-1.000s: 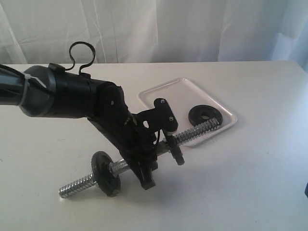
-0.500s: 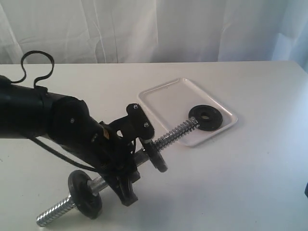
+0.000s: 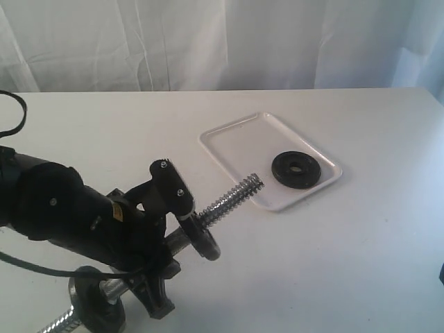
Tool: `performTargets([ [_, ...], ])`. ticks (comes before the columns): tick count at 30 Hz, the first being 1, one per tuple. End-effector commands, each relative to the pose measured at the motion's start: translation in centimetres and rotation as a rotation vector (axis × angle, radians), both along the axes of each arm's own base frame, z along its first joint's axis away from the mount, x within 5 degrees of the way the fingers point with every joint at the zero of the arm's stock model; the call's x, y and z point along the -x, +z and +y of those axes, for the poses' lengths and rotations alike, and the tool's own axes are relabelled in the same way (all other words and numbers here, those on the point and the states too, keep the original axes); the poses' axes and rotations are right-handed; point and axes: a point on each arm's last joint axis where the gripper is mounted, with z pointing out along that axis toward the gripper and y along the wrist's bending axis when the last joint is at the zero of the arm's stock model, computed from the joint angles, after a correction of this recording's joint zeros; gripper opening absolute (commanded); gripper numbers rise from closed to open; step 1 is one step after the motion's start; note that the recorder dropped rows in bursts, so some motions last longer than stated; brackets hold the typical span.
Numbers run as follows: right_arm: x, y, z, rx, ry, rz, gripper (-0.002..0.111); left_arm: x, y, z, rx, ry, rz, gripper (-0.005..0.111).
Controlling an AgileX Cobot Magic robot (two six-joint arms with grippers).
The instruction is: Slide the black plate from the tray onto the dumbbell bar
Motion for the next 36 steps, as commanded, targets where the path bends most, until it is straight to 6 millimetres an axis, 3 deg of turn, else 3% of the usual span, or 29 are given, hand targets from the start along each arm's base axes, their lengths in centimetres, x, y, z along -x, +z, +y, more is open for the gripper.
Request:
performTargets([
  [1,0.0,-0.1,-0.1,0.028,-0.002,-0.015,0.0,-0.4,3.2,0.0,0.159,0.068,-0.127,0.0],
  [7,-0.1,0.0,-0.1,0.051,0.0,-0.026,0.0,-0.6,3.9,0.0,0.2,0.089,-0.174,0.0],
  [11,-0.3,1.0,-0.2,0.098,-0.001,-0.155,0.0,-0.7,4.0,0.0,0.213,0.102,-0.179,0.0],
  [13,-0.5,2.3,-0.2,-0.058,-0.033,-0.262,0.0,-0.7,4.0,0.0,0.213,0.102,-0.179,0.0],
  [17,-0.3,4.5,-0.5,-0.598,-0.088,-0.378,0.0,-0.7,4.0,-0.1,0.215,0.103,-0.181,0.0],
  [23,-0.3,4.7,-0.6,-1.001,-0.104,-0.285,0.0,-0.7,4.0,-0.1,0.215,0.103,-0.181,0.0],
  [33,-0.2,5.1,-0.6,-1.02,-0.09,-0.306,0.0,-0.7,4.0,0.0,0.213,0.103,-0.176,0.0],
  [34,-0.1,5.7,-0.5,-0.998,-0.074,-0.322,0.0,-0.7,4.0,0.0,0.213,0.103,-0.176,0.0],
  [36,0.0,8.9,-0.2,-0.86,-0.031,-0.343,0.0,-0.7,4.0,0.0,0.213,0.103,-0.176,0.0],
])
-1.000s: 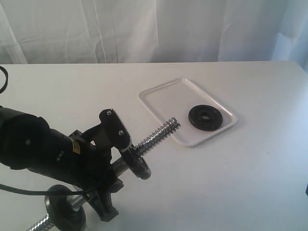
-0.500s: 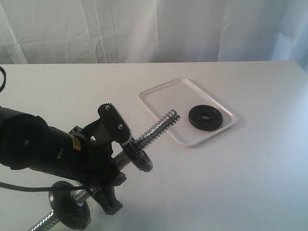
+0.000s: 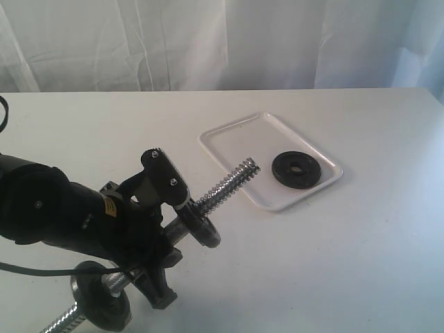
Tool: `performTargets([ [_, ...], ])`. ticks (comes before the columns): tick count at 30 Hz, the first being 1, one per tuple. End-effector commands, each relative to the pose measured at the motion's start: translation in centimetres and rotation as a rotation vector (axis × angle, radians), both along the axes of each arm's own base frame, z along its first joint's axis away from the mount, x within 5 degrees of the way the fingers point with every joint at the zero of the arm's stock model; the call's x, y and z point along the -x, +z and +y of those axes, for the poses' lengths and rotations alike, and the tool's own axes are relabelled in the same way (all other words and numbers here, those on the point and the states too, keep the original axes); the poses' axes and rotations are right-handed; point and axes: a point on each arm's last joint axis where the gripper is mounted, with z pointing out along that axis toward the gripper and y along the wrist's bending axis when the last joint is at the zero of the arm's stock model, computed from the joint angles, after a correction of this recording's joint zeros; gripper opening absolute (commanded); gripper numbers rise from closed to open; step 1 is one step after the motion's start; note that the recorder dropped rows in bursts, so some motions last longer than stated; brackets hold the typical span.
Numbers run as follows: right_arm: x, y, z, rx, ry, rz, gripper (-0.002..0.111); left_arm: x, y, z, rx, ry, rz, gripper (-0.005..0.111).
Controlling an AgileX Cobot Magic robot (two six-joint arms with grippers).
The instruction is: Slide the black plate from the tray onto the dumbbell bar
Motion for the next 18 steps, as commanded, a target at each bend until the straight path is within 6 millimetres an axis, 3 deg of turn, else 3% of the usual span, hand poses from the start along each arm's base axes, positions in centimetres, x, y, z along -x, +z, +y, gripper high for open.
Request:
performTargets([
  [1,-0.1,5.5,0.4,0.249,-0.003,-0.008,0.0,-0.8,3.1,-0.3,0.149,0.062,-0.128,0.0],
  [5,-3.6,12.6,0.9,0.723,-0.06,0.118,0.0,-0.8,3.1,-0.3,0.15,0.062,-0.13,0.0],
  [7,-7.1,15.4,1.6,0.93,-0.035,0.235,0.0,-0.8,3.1,-0.3,0.151,0.063,-0.131,0.0],
  [9,-11.5,16.2,2.5,1.093,0.036,0.394,0.0,-0.8,3.1,-0.3,0.151,0.063,-0.131,0.0],
  [12,-16.7,15.0,4.1,1.258,0.183,0.535,0.0,-0.8,3.1,-0.3,0.151,0.063,-0.131,0.0],
  [15,-20.3,12.8,5.8,1.385,0.379,0.576,0.001,-0.8,3.1,-0.3,0.151,0.063,-0.131,0.0],
  [18,-23.1,10.5,7.6,1.44,0.564,0.557,0.014,-0.8,3.1,-0.3,0.151,0.063,-0.131,0.0],
])
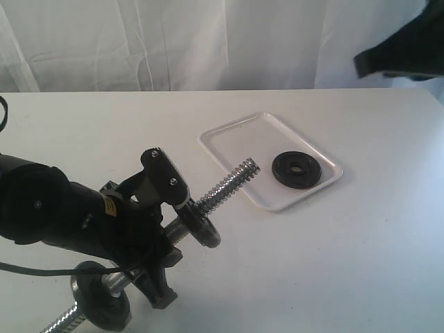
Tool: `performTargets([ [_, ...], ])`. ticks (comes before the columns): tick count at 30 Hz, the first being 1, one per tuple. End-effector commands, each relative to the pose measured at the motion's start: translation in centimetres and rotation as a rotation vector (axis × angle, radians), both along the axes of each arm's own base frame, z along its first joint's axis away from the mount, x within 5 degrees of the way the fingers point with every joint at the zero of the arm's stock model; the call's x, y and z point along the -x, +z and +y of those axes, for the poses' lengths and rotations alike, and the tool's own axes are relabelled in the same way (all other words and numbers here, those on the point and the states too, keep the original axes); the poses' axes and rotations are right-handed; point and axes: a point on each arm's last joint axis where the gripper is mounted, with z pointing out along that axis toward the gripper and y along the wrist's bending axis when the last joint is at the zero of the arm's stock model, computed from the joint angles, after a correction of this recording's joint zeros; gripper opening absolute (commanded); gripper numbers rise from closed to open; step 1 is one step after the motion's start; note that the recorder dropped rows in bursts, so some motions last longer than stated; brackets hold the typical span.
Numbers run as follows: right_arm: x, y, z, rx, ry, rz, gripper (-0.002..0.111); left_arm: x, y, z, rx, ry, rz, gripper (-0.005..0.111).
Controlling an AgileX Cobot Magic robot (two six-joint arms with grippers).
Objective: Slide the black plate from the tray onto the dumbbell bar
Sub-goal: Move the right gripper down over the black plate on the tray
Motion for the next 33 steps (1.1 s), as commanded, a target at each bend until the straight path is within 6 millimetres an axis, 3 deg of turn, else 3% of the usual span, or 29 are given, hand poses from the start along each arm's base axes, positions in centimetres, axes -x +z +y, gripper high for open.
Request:
performTargets([
  [1,-3.6,-2.8,2.4,0.033,0.217,0.126,0.02,-0.8,3.1,-0.3,0.148,0.06,-0.131,0.0],
  [3,-5.0,-3.8,3.1,0.002,0.23,0.165,0.042,-0.8,3.1,-0.3,0.151,0.067,-0.124,0.0],
  [6,-6.8,-4.8,3.6,-0.003,0.219,0.177,0.084,-0.8,3.1,-0.3,0.158,0.078,-0.116,0.0],
  [8,-7.7,-5.4,3.8,-0.01,0.204,0.177,0.103,-0.8,3.1,-0.3,0.158,0.078,-0.116,0.0],
  [19,-12.0,-10.1,4.7,-0.003,0.173,0.174,0.105,-0.8,3.1,-0.3,0.16,0.079,-0.119,0.0],
  [33,-15.2,-16.8,5.5,-0.004,0.132,0.297,0.105,-0.8,3.1,-0.3,0.16,0.082,-0.113,0.0],
])
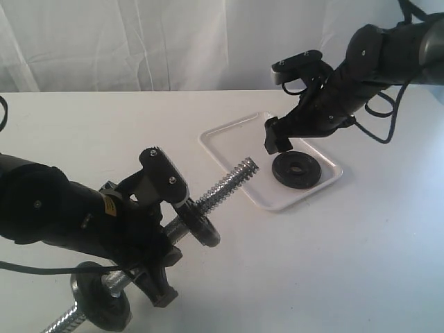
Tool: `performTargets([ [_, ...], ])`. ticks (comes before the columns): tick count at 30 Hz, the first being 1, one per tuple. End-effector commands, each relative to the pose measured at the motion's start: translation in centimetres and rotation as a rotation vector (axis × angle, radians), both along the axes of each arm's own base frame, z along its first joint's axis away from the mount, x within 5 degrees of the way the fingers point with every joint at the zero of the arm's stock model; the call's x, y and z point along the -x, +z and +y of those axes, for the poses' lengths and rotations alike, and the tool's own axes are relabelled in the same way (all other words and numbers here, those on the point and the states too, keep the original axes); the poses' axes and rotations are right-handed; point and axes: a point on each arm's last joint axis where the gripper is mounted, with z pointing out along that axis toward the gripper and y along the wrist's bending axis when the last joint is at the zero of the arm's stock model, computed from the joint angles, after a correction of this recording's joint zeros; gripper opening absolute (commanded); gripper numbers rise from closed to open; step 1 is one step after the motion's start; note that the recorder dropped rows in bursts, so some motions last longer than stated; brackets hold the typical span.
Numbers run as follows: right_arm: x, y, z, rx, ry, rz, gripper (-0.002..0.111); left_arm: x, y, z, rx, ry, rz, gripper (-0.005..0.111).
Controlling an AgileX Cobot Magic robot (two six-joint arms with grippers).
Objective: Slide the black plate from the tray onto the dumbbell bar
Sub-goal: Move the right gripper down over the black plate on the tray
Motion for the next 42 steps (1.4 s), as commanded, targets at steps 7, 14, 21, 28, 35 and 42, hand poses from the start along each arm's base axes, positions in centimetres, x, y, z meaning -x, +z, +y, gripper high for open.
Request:
performTargets([
  [7,-2.5,-2.7,0.6,0.019,0.001,0.042,0.105,-0.7,3.0,-0.3,0.152,0.067,-0.121,0.0],
  [14,-3.5,-3.8,0.7,0.045,0.007,0.054,0.105,-0.7,3.0,-0.3,0.151,0.068,-0.118,0.0],
  [21,-3.6,-4.9,0.4,0.098,0.003,0.093,0.105,-0.7,3.0,-0.3,0.151,0.068,-0.118,0.0],
  [28,-3.5,-6.3,0.3,0.12,0.009,0.135,0.105,-0.7,3.0,-0.3,0.153,0.069,-0.12,0.0],
  [35,-3.6,-6.4,0.2,0.134,0.015,0.124,0.105,-0.7,3.0,-0.3,0.153,0.069,-0.12,0.0],
  [42,-3.6,-7.5,0.2,0.138,0.014,0.153,0.105,-0.8,3.1,-0.3,0.154,0.069,-0.122,0.0],
])
